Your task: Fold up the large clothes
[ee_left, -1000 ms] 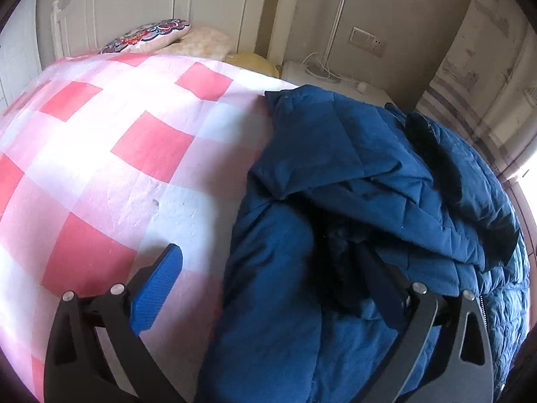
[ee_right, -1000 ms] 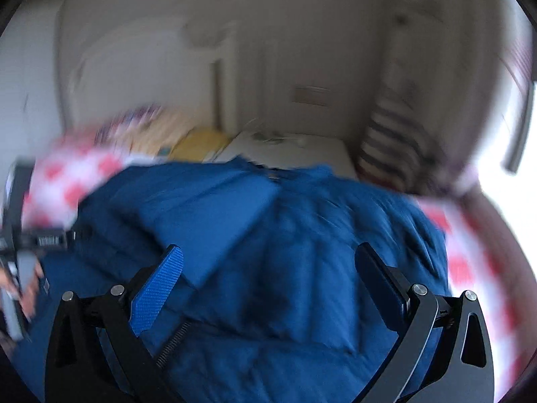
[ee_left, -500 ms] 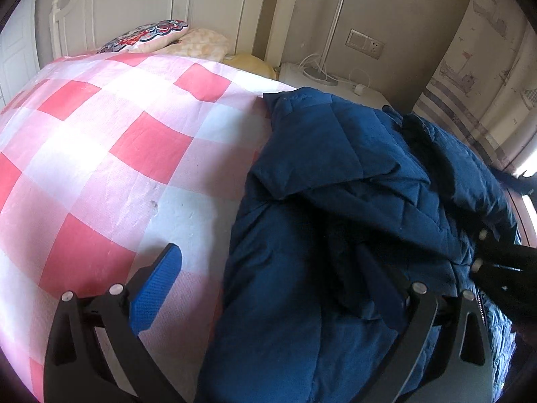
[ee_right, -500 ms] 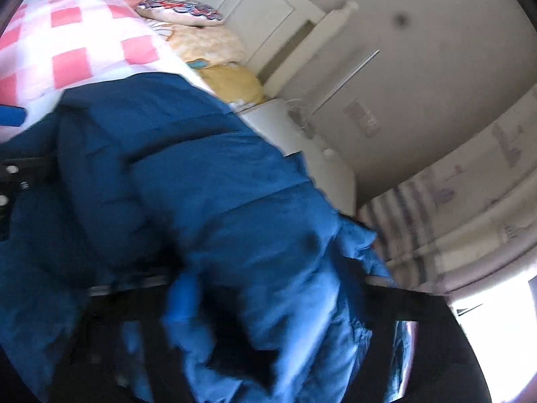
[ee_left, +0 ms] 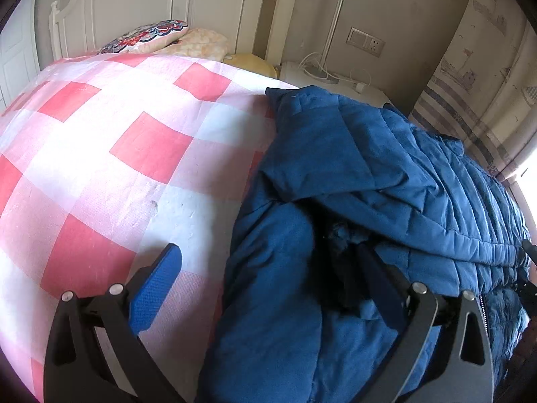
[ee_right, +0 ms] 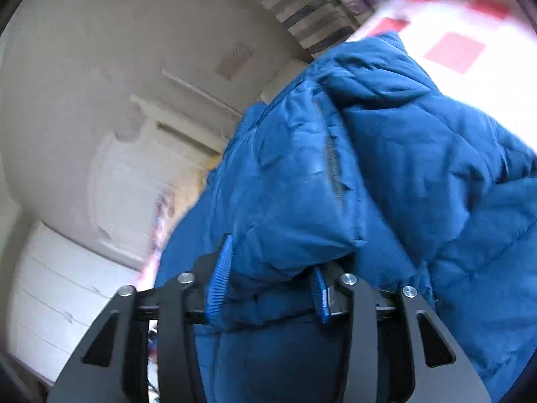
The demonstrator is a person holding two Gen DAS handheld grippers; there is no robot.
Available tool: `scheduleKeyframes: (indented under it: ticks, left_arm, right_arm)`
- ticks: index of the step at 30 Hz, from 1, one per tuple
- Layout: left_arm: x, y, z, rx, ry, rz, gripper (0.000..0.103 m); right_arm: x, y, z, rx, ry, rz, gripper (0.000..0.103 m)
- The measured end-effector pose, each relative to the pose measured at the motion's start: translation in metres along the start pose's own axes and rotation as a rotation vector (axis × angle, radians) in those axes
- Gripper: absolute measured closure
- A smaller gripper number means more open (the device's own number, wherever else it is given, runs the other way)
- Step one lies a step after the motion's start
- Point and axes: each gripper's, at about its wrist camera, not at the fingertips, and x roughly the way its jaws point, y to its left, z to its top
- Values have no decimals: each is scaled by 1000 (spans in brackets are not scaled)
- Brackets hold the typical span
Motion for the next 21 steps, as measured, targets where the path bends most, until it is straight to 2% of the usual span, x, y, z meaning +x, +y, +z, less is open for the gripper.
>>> scheduleKeyframes:
  ticks: [3, 7, 8, 9, 13, 15, 17, 18, 20, 21]
  left_arm:
    - [0, 1, 0, -4, -2, -5, 2]
    - [0, 2, 0, -5, -3, -7, 2]
    - [0, 2, 0, -5, -3, -8, 2]
    - [-1, 3, 0, -7, -4, -10, 2]
    - [-1, 3, 0, -13, -6, -16, 2]
    - [-1, 3, 0, -11, -6, -15, 2]
    - [-1, 3, 0, -12, -6, -15, 2]
    - [-1, 2, 0, -11, -5, -14, 2]
    - [-1, 3, 0, -10, -5, -14, 2]
    - [-1, 3, 1, -12, -6, -16, 2]
  right_arm:
    - [3, 9, 2, -40, -9, -18, 53]
    - [7, 5, 1, -38, -28, 17, 53]
    - [2, 5, 1, -46, -30, 24, 64]
    - [-2, 9, 0, -67, -42, 19, 71]
    - [-30, 32, -1, -139, -108, 11, 75]
    - [-38, 33, -3, -135, -121, -7, 75]
    - [-36, 23, -9, -125, -102, -65, 75]
    - [-26, 15, -12, -124, -54, -118, 74]
    - [-19, 3, -14, -76, -8, -122, 72]
    - [-24, 2, -13, -57, -14, -130, 67]
